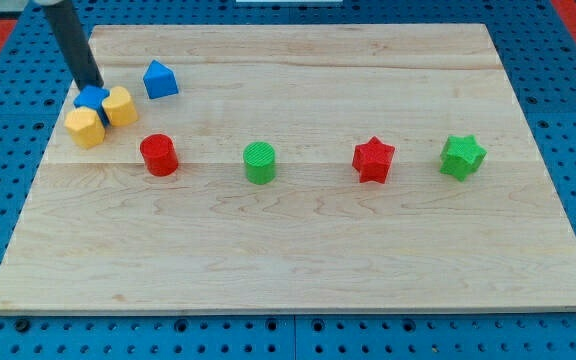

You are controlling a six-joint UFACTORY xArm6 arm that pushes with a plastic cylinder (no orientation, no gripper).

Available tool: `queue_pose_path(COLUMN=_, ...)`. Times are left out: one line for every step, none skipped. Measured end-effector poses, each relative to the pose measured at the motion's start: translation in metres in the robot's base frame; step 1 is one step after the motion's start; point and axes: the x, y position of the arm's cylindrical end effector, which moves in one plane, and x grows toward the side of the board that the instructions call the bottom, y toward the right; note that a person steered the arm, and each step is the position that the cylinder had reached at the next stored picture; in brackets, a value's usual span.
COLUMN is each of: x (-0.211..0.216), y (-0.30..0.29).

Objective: Push the yellow hexagon using a blue cube towards the bottom left corner

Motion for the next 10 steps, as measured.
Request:
queue_pose_path(x=0.037, y=0.0)
queue_pose_path(x=0.05, y=-0.001)
queue_pose_path(x=0.029, y=0.004)
queue_pose_path(x=0.031, y=0.037)
queue_pose_path(x=0.035, y=0.049)
queue_pose_path(x=0.05, y=0.012)
queue_pose_path(x=0.075, y=-0.006)
queue_pose_path(x=0.092, y=-0.005)
queue_pose_path(x=0.121, y=-0.003)
queue_pose_path(x=0.144, y=-0.003)
